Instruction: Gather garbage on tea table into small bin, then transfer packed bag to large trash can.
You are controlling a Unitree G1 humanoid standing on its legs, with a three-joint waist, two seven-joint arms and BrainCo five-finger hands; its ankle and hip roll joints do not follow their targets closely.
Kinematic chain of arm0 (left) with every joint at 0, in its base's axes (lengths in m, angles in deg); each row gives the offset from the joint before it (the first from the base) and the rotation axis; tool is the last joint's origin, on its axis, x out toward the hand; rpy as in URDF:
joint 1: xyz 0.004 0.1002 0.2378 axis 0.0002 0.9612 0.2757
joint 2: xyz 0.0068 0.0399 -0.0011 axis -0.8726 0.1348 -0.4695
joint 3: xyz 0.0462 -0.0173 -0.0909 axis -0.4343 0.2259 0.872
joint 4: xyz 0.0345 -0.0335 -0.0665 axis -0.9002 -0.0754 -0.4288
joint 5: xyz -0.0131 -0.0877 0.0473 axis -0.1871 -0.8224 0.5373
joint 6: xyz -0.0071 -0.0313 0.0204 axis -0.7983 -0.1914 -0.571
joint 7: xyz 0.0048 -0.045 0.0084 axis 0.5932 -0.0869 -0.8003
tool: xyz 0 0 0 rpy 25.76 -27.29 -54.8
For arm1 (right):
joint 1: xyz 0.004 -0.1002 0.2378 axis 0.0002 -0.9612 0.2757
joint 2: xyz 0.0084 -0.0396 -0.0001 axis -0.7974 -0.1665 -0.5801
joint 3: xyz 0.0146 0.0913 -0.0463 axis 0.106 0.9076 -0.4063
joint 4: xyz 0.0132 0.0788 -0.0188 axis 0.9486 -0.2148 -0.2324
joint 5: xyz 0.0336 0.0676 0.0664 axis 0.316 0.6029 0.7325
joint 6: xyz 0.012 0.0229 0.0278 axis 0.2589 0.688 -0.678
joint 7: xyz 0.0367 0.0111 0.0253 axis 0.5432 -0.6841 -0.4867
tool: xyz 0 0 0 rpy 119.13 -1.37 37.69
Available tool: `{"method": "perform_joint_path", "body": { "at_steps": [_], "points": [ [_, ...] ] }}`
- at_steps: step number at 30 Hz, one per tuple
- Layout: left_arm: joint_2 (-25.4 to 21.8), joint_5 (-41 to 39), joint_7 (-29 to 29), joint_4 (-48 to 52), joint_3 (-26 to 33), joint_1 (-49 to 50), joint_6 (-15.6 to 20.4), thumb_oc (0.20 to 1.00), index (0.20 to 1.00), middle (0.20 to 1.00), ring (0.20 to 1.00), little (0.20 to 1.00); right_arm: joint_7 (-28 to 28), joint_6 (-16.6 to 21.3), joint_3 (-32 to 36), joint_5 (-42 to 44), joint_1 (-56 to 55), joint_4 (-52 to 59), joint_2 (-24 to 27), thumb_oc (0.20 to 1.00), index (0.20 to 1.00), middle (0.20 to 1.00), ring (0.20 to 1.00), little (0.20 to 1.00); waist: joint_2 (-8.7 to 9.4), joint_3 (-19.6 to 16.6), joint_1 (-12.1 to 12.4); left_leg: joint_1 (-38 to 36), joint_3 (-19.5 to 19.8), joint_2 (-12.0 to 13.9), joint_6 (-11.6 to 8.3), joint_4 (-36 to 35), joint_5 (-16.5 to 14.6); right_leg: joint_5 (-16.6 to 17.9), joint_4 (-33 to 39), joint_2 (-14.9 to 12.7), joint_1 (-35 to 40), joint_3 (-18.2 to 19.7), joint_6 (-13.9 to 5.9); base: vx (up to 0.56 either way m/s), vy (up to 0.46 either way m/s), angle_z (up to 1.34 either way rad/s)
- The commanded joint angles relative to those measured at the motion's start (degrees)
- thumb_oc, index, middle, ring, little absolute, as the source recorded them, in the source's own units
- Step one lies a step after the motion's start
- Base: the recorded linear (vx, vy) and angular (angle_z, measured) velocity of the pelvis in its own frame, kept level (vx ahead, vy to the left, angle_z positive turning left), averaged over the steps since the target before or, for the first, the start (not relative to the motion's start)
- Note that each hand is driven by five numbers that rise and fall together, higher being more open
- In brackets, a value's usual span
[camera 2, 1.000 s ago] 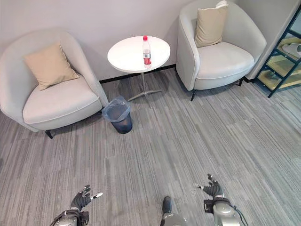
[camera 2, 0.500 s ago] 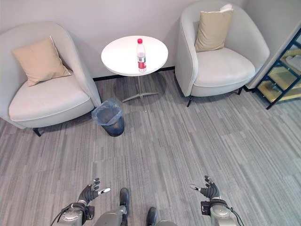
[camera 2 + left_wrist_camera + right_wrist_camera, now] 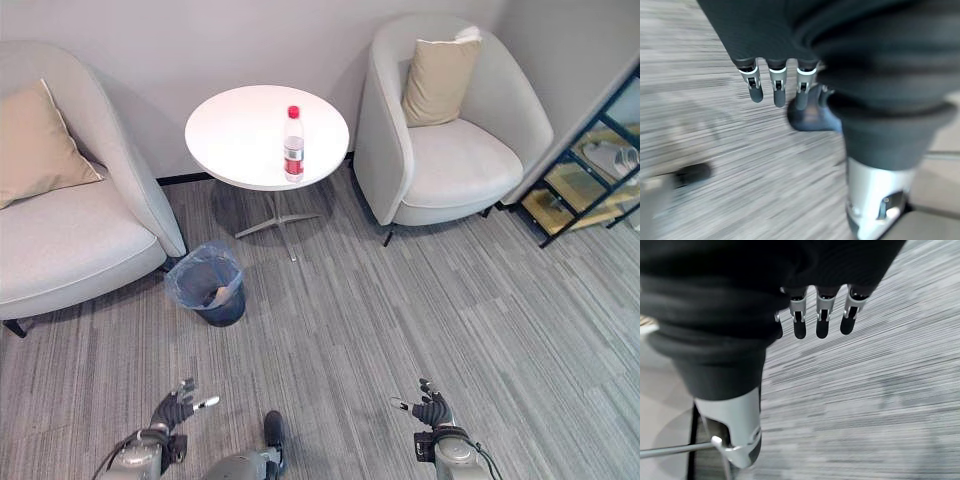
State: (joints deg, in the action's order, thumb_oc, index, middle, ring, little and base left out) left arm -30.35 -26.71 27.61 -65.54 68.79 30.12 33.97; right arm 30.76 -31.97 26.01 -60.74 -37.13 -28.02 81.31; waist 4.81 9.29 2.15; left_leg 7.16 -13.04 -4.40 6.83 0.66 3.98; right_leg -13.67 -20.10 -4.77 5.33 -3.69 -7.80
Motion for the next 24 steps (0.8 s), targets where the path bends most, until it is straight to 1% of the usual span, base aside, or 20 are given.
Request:
{"method": "perform_joint_path", "body": {
  "at_steps": [1, 2, 3, 4, 6, 7, 9, 10, 11, 12, 13, 14, 16, 17, 18, 19, 20, 22, 23, 24],
  "points": [
    [-1.6, 0.0, -0.8, 2.9, 0.6, 1.8, 2.0, 1.000, 1.000, 1.000, 1.000, 1.000, 0.2, 1.2, 0.1, -0.7, 1.7, 1.0, 1.8, 1.000, 1.000, 1.000, 1.000, 1.000, -1.25, 0.8, 1.1, 1.1, 1.4, 3.9, -6.31, 4.9, -6.5, 9.7, 8.5, -1.6, -3.6, -0.7, -0.65, 0.34, 0.111, -0.10],
    [-1.5, -0.1, -0.9, 2.4, 0.4, 1.7, 2.0, 1.000, 1.000, 1.000, 1.000, 1.000, 0.2, 1.0, -0.1, -0.9, 2.1, 0.7, 1.9, 1.000, 1.000, 1.000, 1.000, 1.000, -2.23, 1.6, 0.5, -1.8, 1.9, 4.0, -6.12, 3.6, -7.5, 9.5, 9.5, -1.4, -7.2, -3.6, -0.06, 0.32, 0.073, 0.04],
    [-1.5, -0.1, -0.7, 2.3, 0.3, 1.9, 1.9, 1.000, 1.000, 1.000, 1.000, 1.000, 0.3, 1.0, -0.2, -0.9, 2.1, 0.8, 1.9, 1.000, 1.000, 1.000, 1.000, 1.000, -2.61, 1.9, 0.0, -3.3, 2.2, 4.0, -6.10, 3.0, -8.0, 9.7, 10.3, -1.3, -9.1, -4.8, 0.23, 0.23, 0.044, 0.05],
    [-1.5, -0.1, -0.7, 2.3, 0.3, 1.9, 1.9, 1.000, 1.000, 1.000, 1.000, 1.000, 0.3, 1.0, -0.2, -0.9, 2.1, 0.9, 2.0, 1.000, 1.000, 1.000, 1.000, 1.000, -2.66, 2.1, -0.2, -3.5, 2.4, 4.0, -6.11, 2.9, -8.1, 9.5, 10.2, -1.4, -8.8, -4.9, 0.22, 0.18, 0.010, 0.07],
    [-1.4, -0.1, -0.7, 2.0, 0.3, 1.9, 1.8, 1.000, 1.000, 1.000, 1.000, 1.000, 0.2, 1.1, -0.3, -0.8, 2.1, 0.7, 1.9, 1.000, 1.000, 1.000, 1.000, 1.000, -2.91, 2.8, -0.6, -5.2, 2.9, 3.8, -6.06, 2.7, -8.8, 10.5, 11.6, -1.6, -10.7, -6.4, 0.36, 0.30, -0.035, 0.27],
    [-0.9, -0.1, -0.7, 0.7, 0.8, 1.5, 1.9, 1.000, 1.000, 1.000, 1.000, 1.000, 0.4, 0.8, -0.6, -1.2, 2.0, 0.8, 2.0, 1.000, 1.000, 1.000, 1.000, 1.000, -2.78, 4.5, -2.1, -9.3, 4.2, 3.0, -6.61, 3.5, -11.2, 13.0, 15.3, -2.5, -14.0, -9.7, -0.19, 0.49, -0.084, 0.32],
    [-0.5, -0.1, -0.8, 0.3, 1.1, 1.6, 2.1, 1.000, 1.000, 1.000, 1.000, 1.000, 0.6, 0.7, -0.7, -1.5, 1.7, 1.1, 2.2, 1.000, 1.000, 1.000, 1.000, 1.000, -2.94, 4.9, -2.7, -11.0, 5.2, 2.7, -6.93, 3.8, -12.3, 13.9, 15.6, -2.4, -15.2, -9.7, -0.28, 0.48, -0.094, 0.11],
    [-0.5, -0.1, -0.9, 0.1, 1.3, 1.6, 2.2, 1.000, 1.000, 1.000, 1.000, 1.000, 0.7, 0.7, -0.7, -1.8, 1.6, 1.3, 2.5, 1.000, 1.000, 1.000, 1.000, 1.000, -2.96, 4.7, -3.1, -12.2, 5.9, 2.5, -7.20, 3.6, -12.7, 14.5, 15.3, -2.3, -16.1, -8.8, -0.38, 0.49, -0.148, 0.27],
    [-0.5, 0.1, -0.7, -0.3, 1.1, 1.7, 2.3, 1.000, 1.000, 1.000, 1.000, 1.000, 0.8, 0.7, -0.6, -2.0, 1.0, 1.6, 2.8, 1.000, 1.000, 1.000, 1.000, 1.000, -2.97, 4.2, -3.6, -13.8, 7.1, 2.3, -7.57, 3.8, -14.0, 14.7, 14.7, -2.2, -16.1, -7.5, -0.28, 0.49, -0.177, 0.42],
    [-0.3, 0.3, -0.7, -0.4, 1.1, 2.1, 2.3, 1.000, 1.000, 1.000, 1.000, 1.000, 0.8, 0.8, -0.5, -2.0, 0.4, 1.9, 2.8, 1.000, 1.000, 1.000, 1.000, 1.000, -2.88, 3.8, -3.8, -14.7, 7.6, 2.5, -7.85, 3.8, -14.7, 14.9, 14.6, -2.1, -15.3, -6.9, 0.32, 0.59, -0.288, 0.79],
    [0.1, 0.3, -0.6, -0.6, 0.9, 2.1, 2.1, 1.000, 1.000, 1.000, 1.000, 1.000, 0.8, 1.1, 0.0, -1.8, -0.1, 2.6, 3.4, 1.000, 1.000, 1.000, 1.000, 1.000, -3.50, 2.9, -4.3, -15.5, 8.2, 4.1, -9.26, 4.7, -14.0, 14.5, 14.3, -1.4, -14.4, -7.0, 1.47, 0.49, -0.343, 0.93],
    [0.7, -0.2, -0.5, -0.7, 0.3, 1.8, 1.9, 1.000, 1.000, 1.000, 1.000, 1.000, 0.6, 1.6, 0.4, -0.8, -0.5, 3.0, 3.9, 1.000, 1.000, 1.000, 1.000, 1.000, -4.00, 2.7, -4.7, -14.1, 9.0, 5.6, -11.07, 8.2, -11.6, 13.7, 14.7, -0.5, -13.1, -7.3, 2.72, 0.44, -0.354, 0.86],
    [1.0, -0.6, -0.1, -0.1, -0.3, 1.4, 1.7, 1.000, 1.000, 1.000, 1.000, 1.000, 0.5, 1.7, 0.8, -0.1, -0.8, 3.2, 4.4, 1.000, 1.000, 1.000, 1.000, 1.000, -4.04, 2.9, -4.9, -12.0, 8.3, 7.2, -12.06, 12.9, -9.1, 12.5, 15.3, 0.1, -11.7, -7.8, 3.94, 0.19, -0.200, 0.38],
    [1.0, -0.6, -0.1, -0.1, -0.3, 1.3, 1.7, 1.000, 1.000, 1.000, 1.000, 1.000, 0.5, 1.7, 0.8, -0.1, -0.8, 3.2, 4.4, 1.000, 1.000, 1.000, 1.000, 1.000, -4.08, 2.8, -5.0, -11.8, 8.4, 7.2, -12.10, 13.1, -9.2, 12.5, 15.4, 0.1, -11.7, -7.9, 3.97, 0.21, -0.189, 0.15],
    [1.3, -0.7, 0.1, -0.4, -0.7, 0.8, 1.5, 1.000, 1.000, 1.000, 1.000, 1.000, 0.4, 1.7, 0.9, 0.1, -0.8, 2.4, 4.7, 1.000, 1.000, 1.000, 1.000, 1.000, -4.00, 3.1, -5.0, -10.4, 7.6, 8.5, -12.52, 16.5, -7.2, 11.2, 16.4, 0.9, -9.8, -8.2, 5.00, 0.20, -0.170, 0.08],
    [1.4, -0.7, 0.1, -0.9, -0.9, 0.4, 1.5, 1.000, 1.000, 1.000, 1.000, 1.000, 0.3, 1.5, 0.8, 0.2, -0.6, 1.8, 4.9, 1.000, 1.000, 1.000, 1.000, 1.000, -3.88, 3.3, -4.9, -9.2, 7.1, 9.0, -12.39, 18.0, -6.4, 10.5, 17.1, 1.2, -8.6, -8.3, 5.39, 0.20, -0.169, 0.19],
    [1.4, -0.7, 0.1, -0.9, -0.9, 0.4, 1.5, 1.000, 1.000, 1.000, 1.000, 1.000, 0.3, 1.5, 0.8, 0.2, -0.6, 1.8, 4.9, 1.000, 1.000, 1.000, 1.000, 1.000, -3.91, 3.3, -4.9, -9.1, 7.2, 9.0, -12.41, 18.1, -6.4, 10.5, 17.1, 1.2, -8.6, -8.3, 5.40, 0.21, -0.105, 0.20],
    [1.5, -0.3, 0.2, -1.4, -1.9, -0.4, 1.3, 1.000, 1.000, 1.000, 1.000, 1.000, 0.3, 1.3, 1.1, 0.7, -0.2, 0.6, 5.2, 1.000, 1.000, 1.000, 1.000, 1.000, -2.87, 3.3, -3.8, -4.8, 6.7, 7.1, -10.68, 14.1, -9.6, 9.0, 19.3, 1.0, -5.1, -8.2, 4.96, 0.32, -0.081, 0.18],
    [1.4, -0.1, 0.3, -1.7, -2.1, -0.6, 1.3, 1.000, 1.000, 1.000, 1.000, 1.000, 0.2, 1.2, 1.0, 0.8, -0.1, 0.3, 5.3, 1.000, 1.000, 1.000, 1.000, 1.000, -2.70, 3.4, -3.5, -3.2, 6.4, 6.7, -10.68, 12.4, -9.3, 8.7, 19.9, 0.9, -4.2, -8.4, 4.82, 0.28, -0.012, 0.16],
    [1.3, 0.2, 0.3, -1.7, -2.1, -0.6, 1.3, 1.000, 1.000, 1.000, 1.000, 1.000, 0.1, 1.2, 1.1, 0.9, -0.1, 0.4, 5.4, 1.000, 1.000, 1.000, 1.000, 1.000, -2.68, 3.4, -3.2, -1.6, 6.1, 6.6, -10.81, 10.7, -8.1, 8.4, 20.3, 1.0, -3.3, -8.4, 4.71, 0.21, 0.018, 0.22]
  ]
}}
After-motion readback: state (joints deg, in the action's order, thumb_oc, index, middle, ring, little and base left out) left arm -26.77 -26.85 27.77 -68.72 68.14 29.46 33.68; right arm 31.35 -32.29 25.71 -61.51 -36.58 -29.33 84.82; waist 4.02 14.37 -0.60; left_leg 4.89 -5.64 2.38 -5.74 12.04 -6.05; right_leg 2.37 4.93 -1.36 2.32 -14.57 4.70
